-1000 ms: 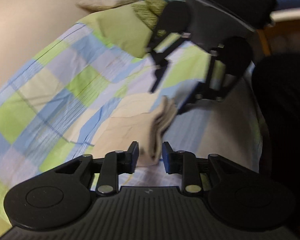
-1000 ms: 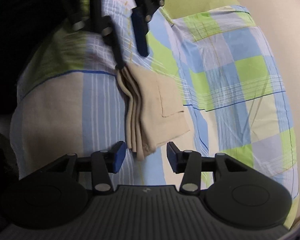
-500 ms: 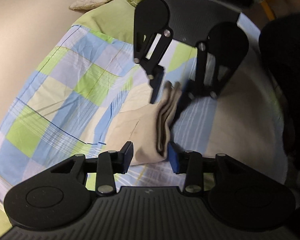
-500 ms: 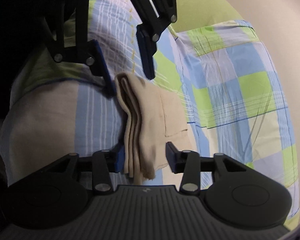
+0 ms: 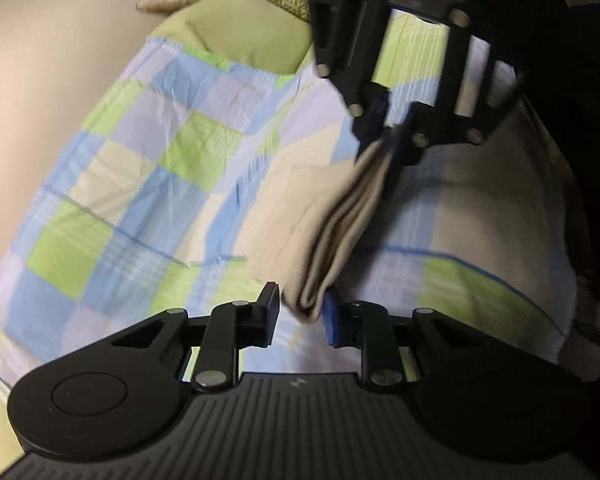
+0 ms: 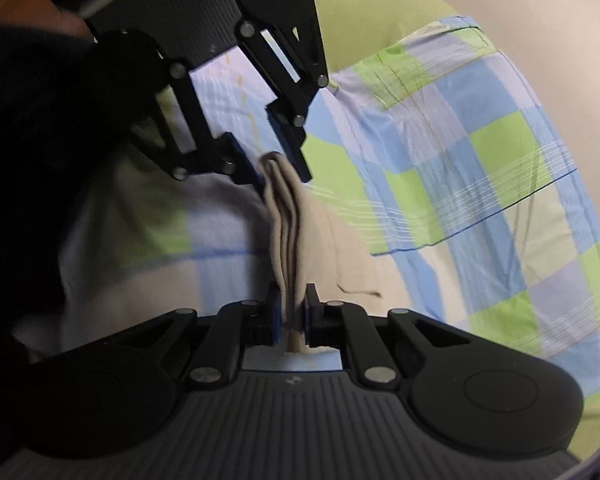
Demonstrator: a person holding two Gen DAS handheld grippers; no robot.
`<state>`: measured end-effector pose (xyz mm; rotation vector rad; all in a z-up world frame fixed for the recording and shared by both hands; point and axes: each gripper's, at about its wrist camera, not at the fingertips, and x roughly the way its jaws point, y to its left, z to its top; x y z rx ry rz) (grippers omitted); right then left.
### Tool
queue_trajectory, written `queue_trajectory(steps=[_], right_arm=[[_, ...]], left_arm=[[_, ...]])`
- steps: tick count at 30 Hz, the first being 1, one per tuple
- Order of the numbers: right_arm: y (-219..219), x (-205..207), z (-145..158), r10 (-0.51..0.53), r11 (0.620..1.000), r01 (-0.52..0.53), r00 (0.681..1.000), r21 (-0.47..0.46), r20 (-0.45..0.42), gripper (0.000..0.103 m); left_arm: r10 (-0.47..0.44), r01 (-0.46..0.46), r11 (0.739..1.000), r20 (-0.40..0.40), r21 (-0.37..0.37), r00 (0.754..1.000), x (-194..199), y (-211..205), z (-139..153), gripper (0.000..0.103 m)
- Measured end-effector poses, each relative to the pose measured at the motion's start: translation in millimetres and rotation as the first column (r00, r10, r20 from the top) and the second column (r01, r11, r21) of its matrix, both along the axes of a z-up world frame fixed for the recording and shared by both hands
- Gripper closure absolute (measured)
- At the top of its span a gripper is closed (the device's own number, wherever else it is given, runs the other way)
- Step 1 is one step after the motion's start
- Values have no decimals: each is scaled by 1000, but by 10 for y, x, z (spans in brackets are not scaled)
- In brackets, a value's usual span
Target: Fold clothes
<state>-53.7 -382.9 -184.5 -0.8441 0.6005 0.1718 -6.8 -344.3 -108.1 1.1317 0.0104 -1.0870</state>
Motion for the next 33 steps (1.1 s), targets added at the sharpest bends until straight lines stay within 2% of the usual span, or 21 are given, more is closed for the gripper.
queue_trajectory(steps=[4, 8, 12, 14, 17, 19, 20, 22, 23, 24, 25, 27, 28, 29, 31, 32, 33], right_arm=[[1, -98, -47, -30, 999, 31, 999, 31, -24, 89], [-149, -303, 6, -110, 987, 114, 993, 117, -40, 87], [-326, -527, 75, -201, 954, 203, 979, 220, -34, 87], [-388, -556, 173, -237, 926, 231, 971, 300, -17, 86], [-475, -474, 305, -259, 880, 230, 966, 415, 13, 85], [-517, -402, 337, -256, 862, 216, 966, 459, 27, 84], [-553, -291, 349, -248, 839, 200, 968, 506, 28, 84], [-601, -168, 316, -241, 812, 189, 970, 553, 22, 84], [-642, -65, 239, -236, 792, 198, 972, 578, -9, 84], [-657, -6, 203, -234, 787, 205, 972, 581, -25, 84], [-693, 63, 122, -224, 781, 223, 972, 584, -71, 83], [-775, 62, 90, -203, 760, 216, 975, 613, -93, 82], [-902, 50, 160, -206, 720, 227, 972, 656, -111, 80], [-1026, 40, 212, -224, 686, 237, 968, 687, -110, 74], [-1253, 38, 277, -257, 623, 256, 959, 739, -116, 67], [-1450, 55, 295, -279, 558, 282, 949, 780, -144, 65], [-1629, 86, 283, -291, 489, 309, 939, 815, -182, 64]], left_arm=[[57, -61, 997, -79, -48, 995, 10, 177, 57, 70], [91, -108, 987, -145, -121, 985, 36, 237, 182, 70], [99, -136, 973, -194, -188, 976, 53, 215, 317, 70], [88, -130, 970, -199, -207, 976, 64, 120, 355, 70], [77, -121, 972, -215, -199, 974, 107, -31, 328, 70], [78, -113, 982, -225, -150, 971, 140, -98, 201, 70], [78, -108, 985, -218, -134, 973, 138, -95, 149, 71], [78, -104, 988, -211, -118, 974, 124, -69, 76, 73], [79, -107, 987, -217, -118, 973, 120, -51, 70, 73], [82, -112, 987, -242, -114, 967, 143, -32, 93, 73], [85, -121, 986, -278, -118, 957, 187, -13, 151, 73], [85, -143, 980, -354, -141, 931, 319, 21, 275, 68], [85, -160, 975, -407, -155, 910, 436, 24, 334, 68], [84, -180, 969, -461, -168, 883, 562, 24, 392, 68], [76, -209, 963, -574, -170, 815, 881, -31, 466, 67], [73, -214, 963, -599, -167, 797, 949, -37, 473, 67], [59, -221, 965, -711, -138, 701, 1227, -108, 475, 68]])
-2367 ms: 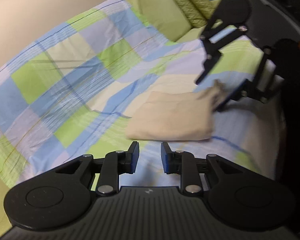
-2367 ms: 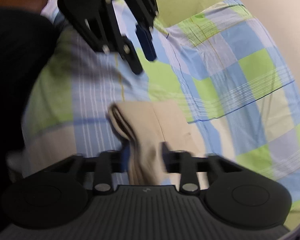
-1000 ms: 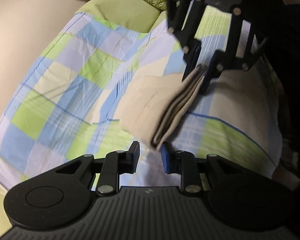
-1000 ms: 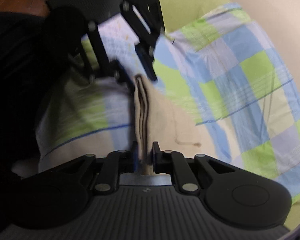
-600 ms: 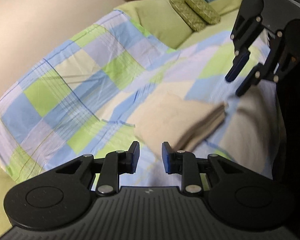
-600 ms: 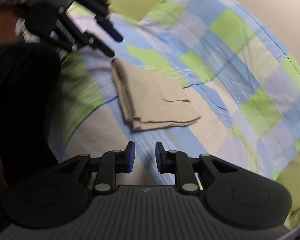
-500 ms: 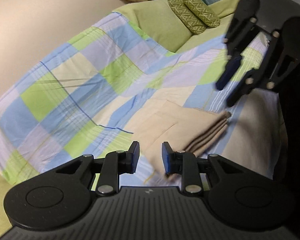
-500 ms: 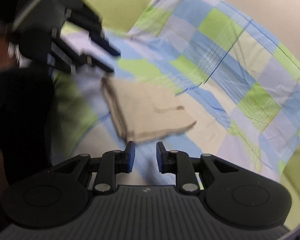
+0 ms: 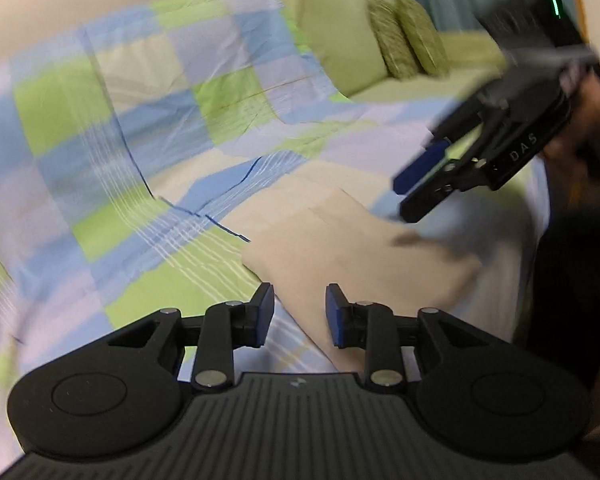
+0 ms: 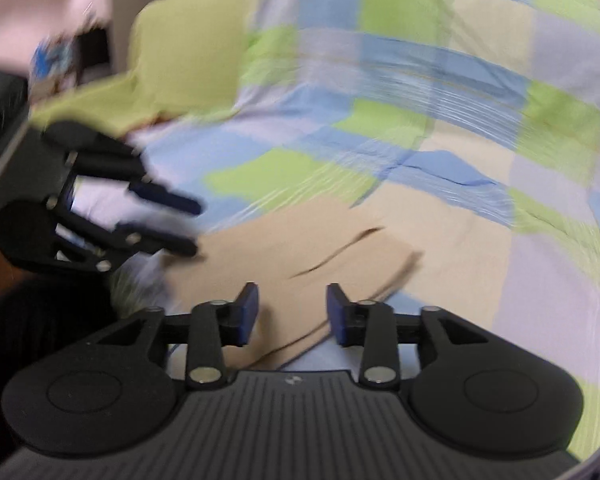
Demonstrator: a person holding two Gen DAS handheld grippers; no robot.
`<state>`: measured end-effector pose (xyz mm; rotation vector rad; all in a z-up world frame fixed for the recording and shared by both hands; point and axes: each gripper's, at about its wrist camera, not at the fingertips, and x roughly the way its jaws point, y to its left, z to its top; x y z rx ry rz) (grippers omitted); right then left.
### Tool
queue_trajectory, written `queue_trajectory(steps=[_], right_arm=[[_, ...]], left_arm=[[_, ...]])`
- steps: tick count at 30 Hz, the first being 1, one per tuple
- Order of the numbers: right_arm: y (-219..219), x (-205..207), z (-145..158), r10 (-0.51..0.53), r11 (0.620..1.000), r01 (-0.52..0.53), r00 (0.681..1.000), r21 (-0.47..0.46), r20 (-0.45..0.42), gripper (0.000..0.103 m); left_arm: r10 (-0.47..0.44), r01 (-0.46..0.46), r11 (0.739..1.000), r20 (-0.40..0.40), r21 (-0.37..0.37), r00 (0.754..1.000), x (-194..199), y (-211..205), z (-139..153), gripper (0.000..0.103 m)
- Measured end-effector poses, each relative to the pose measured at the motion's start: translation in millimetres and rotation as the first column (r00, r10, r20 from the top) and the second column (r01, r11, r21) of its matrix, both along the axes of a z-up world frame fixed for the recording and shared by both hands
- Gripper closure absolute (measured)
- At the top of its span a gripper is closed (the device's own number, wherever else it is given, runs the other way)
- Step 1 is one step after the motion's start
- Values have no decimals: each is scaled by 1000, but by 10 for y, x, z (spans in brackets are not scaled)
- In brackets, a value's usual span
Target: Fold clothes
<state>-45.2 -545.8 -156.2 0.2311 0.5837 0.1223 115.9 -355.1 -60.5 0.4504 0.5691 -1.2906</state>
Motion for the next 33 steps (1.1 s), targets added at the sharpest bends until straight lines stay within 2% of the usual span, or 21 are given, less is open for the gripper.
queue_trajectory(steps=[1, 2, 4, 6, 9, 11, 14, 19, 20, 21, 22, 23, 24, 25, 27, 28, 29, 30, 31, 32, 33], right_arm=[[-177, 31, -14, -25, 997, 26, 1000, 76, -18, 64], [-310, 66, -46, -37, 990, 41, 999, 136, -33, 63], [-581, 150, -163, -54, 963, 69, 996, 261, -66, 63], [-765, 232, -303, -56, 931, 86, 994, 355, -95, 62], [-833, 362, -445, -25, 900, 79, 991, 428, -129, 62], [-838, 476, -525, 3, 884, 73, 987, 461, -161, 62], [-860, 662, -651, 37, 852, 72, 979, 519, -198, 62], [-977, 881, -794, 57, 772, 77, 980, 631, -189, 64], [-999, 912, -825, 57, 751, 82, 980, 655, -188, 66], [-1008, 909, -834, 56, 743, 85, 980, 664, -189, 71], [-1030, 907, -864, 51, 718, 99, 980, 689, -194, 76], [-1051, 899, -895, 44, 694, 115, 979, 710, -201, 92], [-1060, 907, -913, 41, 687, 119, 978, 717, -202, 93], [-1051, 898, -883, 38, 691, 115, 980, 714, -194, 93], [-1041, 907, -761, 31, 721, 93, 986, 687, -166, 93], [-1038, 908, -596, 19, 758, 63, 993, 649, -119, 93], [-1024, 904, -320, 2, 828, 21, 999, 561, -40, 93], [-1009, 896, -212, -2, 857, 4, 1000, 516, -6, 93], [-945, 855, -9, 1, 909, -32, 997, 416, 73, 93], [-877, 812, 201, 14, 951, -61, 988, 303, 154, 93], [-809, 769, 411, 36, 980, -80, 972, 184, 232, 93]], left_arm=[[-6, 6, 1000, -81, 0, 997, 163, -50, -10, 68], [2, -1, 1000, -182, 4, 983, 400, -131, -56, 68], [22, -17, 1000, -287, 20, 958, 676, -227, -139, 68], [33, -10, 998, -412, 57, 910, 963, -347, -247, 60], [9, 33, 997, -502, 75, 865, 1150, -475, -328, 59], [9, 47, 995, -526, 93, 850, 1211, -544, -371, 56], [-1, 86, 991, -623, 105, 782, 1400, -706, -538, 56], [-11, 92, 993, -711, 75, 703, 1576, -758, -655, 59], [-13, 87, 994, -726, 64, 688, 1601, -748, -670, 61], [-16, 77, 996, -728, 50, 685, 1597, -711, -680, 65], [-19, 70, 997, -724, 41, 690, 1588, -691, -671, 67], [-21, 63, 997, -719, 32, 695, 1579, -673, -658, 69], [-26, 54, 998, -707, 17, 706, 1557, -647, -617, 70], [-48, 46, 999, -667, -22, 743, 1518, -614, -484, 70], [-76, 37, 996, -613, -76, 786, 1505, -612, -284, 71], [-107, 37, 989, -541, -140, 834, 1494, -602, -36, 71], [-126, 45, 983, -470, -179, 873, 1456, -600, 129, 71], [-139, 57, 976, -398, -211, 907, 1415, -601, 277, 71], [-152, 72, 966, -322, -248, 934, 1359, -582, 434, 71], [-158, 83, 960, -273, -267, 949, 1314, -567, 527, 71], [-158, 99, 952, -186, -290, 970, 1214, -529, 646, 71]])
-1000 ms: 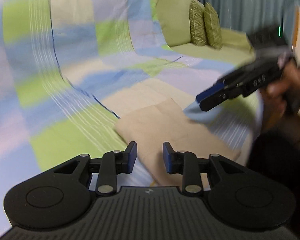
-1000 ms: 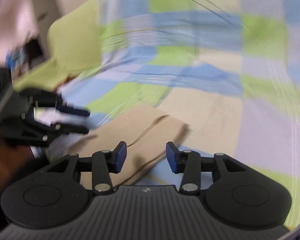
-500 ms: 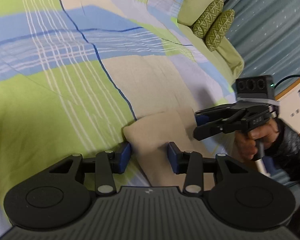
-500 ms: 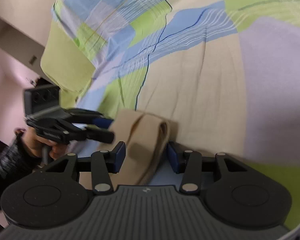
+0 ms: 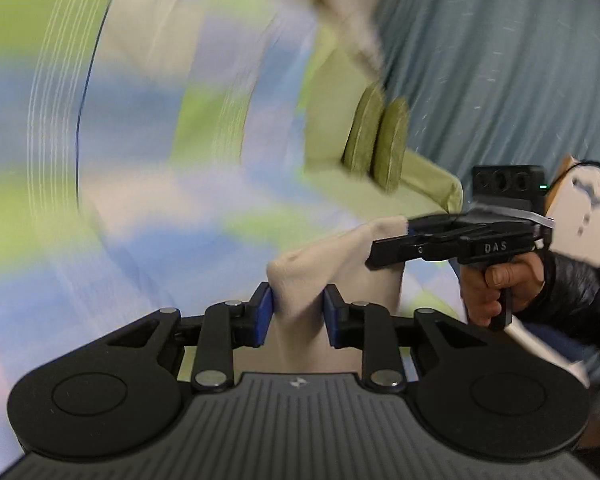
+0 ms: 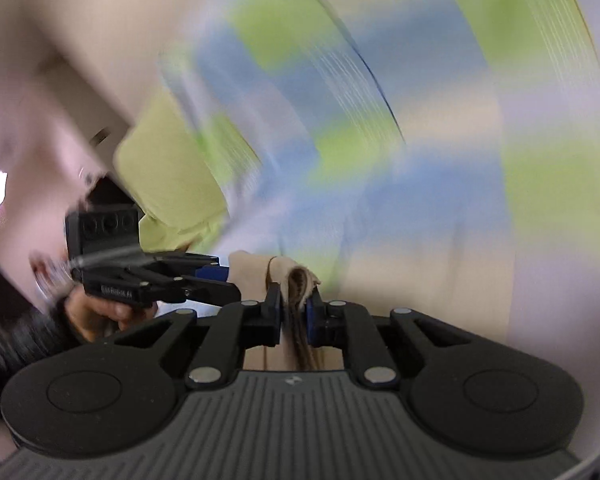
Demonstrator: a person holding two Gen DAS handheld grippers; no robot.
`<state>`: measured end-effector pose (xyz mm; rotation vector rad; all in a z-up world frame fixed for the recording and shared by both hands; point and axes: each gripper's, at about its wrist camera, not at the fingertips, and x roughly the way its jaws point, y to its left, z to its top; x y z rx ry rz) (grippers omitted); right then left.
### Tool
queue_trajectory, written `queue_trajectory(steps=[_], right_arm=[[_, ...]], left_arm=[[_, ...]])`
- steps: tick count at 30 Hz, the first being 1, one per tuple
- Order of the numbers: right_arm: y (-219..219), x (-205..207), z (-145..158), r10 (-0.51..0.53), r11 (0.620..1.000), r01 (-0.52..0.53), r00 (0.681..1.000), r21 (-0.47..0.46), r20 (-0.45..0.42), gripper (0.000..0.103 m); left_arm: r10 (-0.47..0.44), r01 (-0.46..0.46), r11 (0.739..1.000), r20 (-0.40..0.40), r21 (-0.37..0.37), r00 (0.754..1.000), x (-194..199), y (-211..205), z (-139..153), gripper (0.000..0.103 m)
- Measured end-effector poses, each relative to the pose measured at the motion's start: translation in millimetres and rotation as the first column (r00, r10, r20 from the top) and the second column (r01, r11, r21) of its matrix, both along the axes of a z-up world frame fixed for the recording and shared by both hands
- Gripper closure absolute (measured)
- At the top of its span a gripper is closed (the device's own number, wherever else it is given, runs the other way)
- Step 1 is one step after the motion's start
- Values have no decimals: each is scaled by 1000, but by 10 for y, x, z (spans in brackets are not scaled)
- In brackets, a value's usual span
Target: Fold clothes
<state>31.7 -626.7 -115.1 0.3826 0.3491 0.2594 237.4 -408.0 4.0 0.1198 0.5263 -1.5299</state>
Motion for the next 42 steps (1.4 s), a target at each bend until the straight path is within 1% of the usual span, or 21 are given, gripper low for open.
queue_trajectory(steps=[1, 2, 4, 6, 10, 11, 12, 14, 16, 19, 21, 22, 24, 25, 27, 30, 33, 36, 39, 40, 42], right_arm=[[125, -74, 138, 9, 991, 1, 997, -136, 73, 93], [255, -150, 272, 27, 963, 12, 989, -270, 143, 93], [409, -246, 215, 59, 933, 0, 987, -360, 151, 92], [640, -380, 61, 105, 883, -32, 986, -468, 131, 92], [1014, -652, -403, 169, 830, -129, 985, -542, 25, 91], [1161, -751, -552, 189, 809, -167, 982, -564, -20, 90], [1211, -785, -590, 196, 802, -178, 980, -571, -31, 88], [1417, -949, -724, 210, 775, -213, 975, -596, -76, 83], [1511, -1066, -752, 206, 773, -220, 974, -595, -92, 79], [1538, -1250, -705, 184, 796, -208, 978, -569, -99, 75], [1478, -1366, -655, 148, 821, -169, 985, -545, -83, 73], [1431, -1403, -605, 103, 850, -118, 993, -512, -59, 73], [1350, -1437, -563, 54, 874, -65, 998, -482, -36, 72], [1328, -1426, -541, 16, 888, -24, 1000, -460, -21, 72], [1357, -1356, -549, -22, 898, 15, 1000, -439, -12, 71], [1477, -1234, -682, -23, 874, -6, 998, -486, -53, 71], [1466, -1239, -745, -38, 873, -4, 996, -488, -77, 71], [1401, -1244, -732, -88, 893, 52, 994, -447, -59, 71], [1362, -1246, -776, -130, 902, 87, 989, -422, -75, 70], [1367, -1244, -802, -137, 903, 92, 987, -420, -78, 70], [1380, -1241, -854, -150, 903, 102, 985, -417, -84, 70]], left_arm=[[1, -1, 1000, 56, -11, 998, -85, 38, 36, 71], [1, 1, 1000, 105, -17, 994, -167, 75, 58, 71], [-24, 18, 999, 226, 30, 974, -483, 215, -104, 71], [-47, 31, 997, 249, 66, 967, -674, 307, -296, 70], [-90, 40, 982, 270, 187, 959, -1191, 557, -830, 66], [-91, 34, 978, 279, 205, 956, -1287, 612, -901, 66], [-91, 26, 975, 285, 223, 954, -1370, 661, -962, 67], [-73, 10, 972, 263, 236, 962, -1524, 828, -1023, 67], [-58, -3, 973, 254, 232, 966, -1591, 934, -1000, 67], [-3, -55, 975, 262, 215, 965, -1631, 1044, -873, 66], [45, -95, 981, 273, 171, 961, -1641, 1050, -759, 66], [56, -104, 982, 283, 160, 958, -1642, 1016, -713, 66], [58, -111, 982, 323, 151, 945, -1671, 899, -663, 66], [30, -97, 982, 375, 161, 927, -1733, 804, -677, 66], [-36, -67, 978, 480, 195, 876, -1862, 617, -726, 66], [-137, -22, 967, 590, 255, 796, -2017, 438, -854, 66], [-199, 2, 958, 664, 285, 721, -2144, 335, -927, 66], [-235, 22, 953, 693, 302, 682, -2216, 272, -939, 66], [-290, 42, 940, 732, 338, 617, -2316, 129, -976, 66], [-297, 41, 938, 737, 344, 608, -2340, 90, -988, 66], [-298, 35, 936, 735, 351, 608, -2365, 18, -996, 68]])
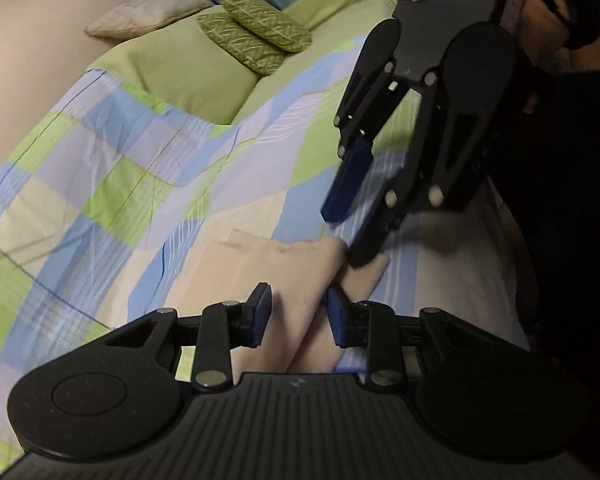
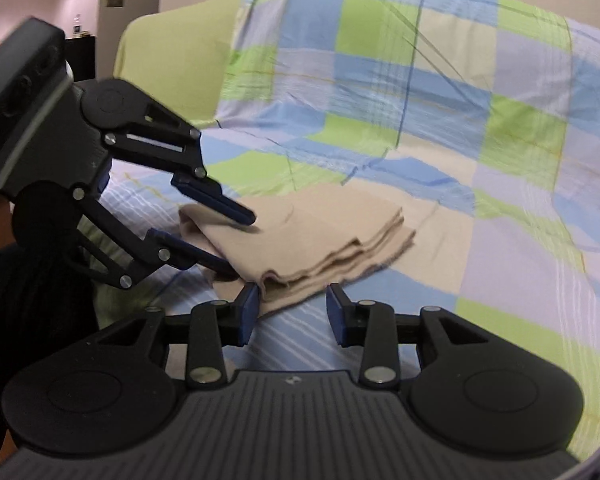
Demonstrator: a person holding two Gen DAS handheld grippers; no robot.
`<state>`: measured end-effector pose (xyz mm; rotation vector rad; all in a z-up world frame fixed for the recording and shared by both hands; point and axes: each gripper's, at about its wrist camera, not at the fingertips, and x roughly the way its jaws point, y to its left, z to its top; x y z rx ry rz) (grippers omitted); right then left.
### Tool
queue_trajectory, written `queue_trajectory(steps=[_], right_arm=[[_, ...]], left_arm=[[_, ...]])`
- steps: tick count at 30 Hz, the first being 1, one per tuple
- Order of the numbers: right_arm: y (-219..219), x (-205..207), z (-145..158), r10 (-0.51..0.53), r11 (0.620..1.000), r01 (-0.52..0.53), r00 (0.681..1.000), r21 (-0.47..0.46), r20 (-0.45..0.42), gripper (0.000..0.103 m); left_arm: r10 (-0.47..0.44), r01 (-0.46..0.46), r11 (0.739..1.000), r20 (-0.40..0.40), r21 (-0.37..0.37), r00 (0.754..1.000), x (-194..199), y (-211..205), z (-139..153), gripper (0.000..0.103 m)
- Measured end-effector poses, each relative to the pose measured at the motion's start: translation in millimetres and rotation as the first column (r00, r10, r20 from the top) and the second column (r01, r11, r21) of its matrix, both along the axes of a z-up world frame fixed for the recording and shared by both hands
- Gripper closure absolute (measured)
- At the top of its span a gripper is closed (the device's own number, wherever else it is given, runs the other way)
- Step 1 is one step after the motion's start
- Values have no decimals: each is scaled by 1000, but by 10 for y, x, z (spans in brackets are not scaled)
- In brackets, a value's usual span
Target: Fold clothes
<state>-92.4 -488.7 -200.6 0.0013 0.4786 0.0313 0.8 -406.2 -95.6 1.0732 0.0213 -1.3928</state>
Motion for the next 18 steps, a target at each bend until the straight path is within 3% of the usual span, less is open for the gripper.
queue_trajectory(steps=[1, 2, 4, 7, 8, 10, 12, 18], right_arm=[[13, -2, -24, -13, 1000, 13, 1000, 5, 2, 70], [27, -5, -48, -26, 1000, 26, 1000, 10, 4, 70], [40, -4, -70, -42, 999, 42, 999, 16, 9, 70], [65, -32, -111, -65, 998, 64, 998, 25, 17, 70], [65, -39, -130, -72, 997, 72, 997, 32, 20, 70], [68, -54, -144, -81, 996, 80, 996, 45, 24, 69], [66, -69, -160, -87, 995, 85, 996, 55, 27, 68], [27, -167, -126, -81, 995, 81, 997, 66, 0, 63]], left_arm=[[11, -11, 1000, -22, 7, 1000, 11, -49, 6, 73], [24, -23, 1000, -47, 15, 999, 26, -99, 13, 95], [62, -64, 998, -119, -14, 991, 83, -160, 64, 98], [66, -79, 994, -165, -76, 984, 86, -147, 140, 98], [53, -66, 995, -150, -79, 987, 58, -134, 142, 98], [-25, 24, 999, -35, -42, 999, -64, -71, 36, 98], [-85, 85, 996, 27, -12, 996, -127, -24, -56, 98], [-121, 119, 993, 172, 22, 978, -256, 10, -289, 99]])
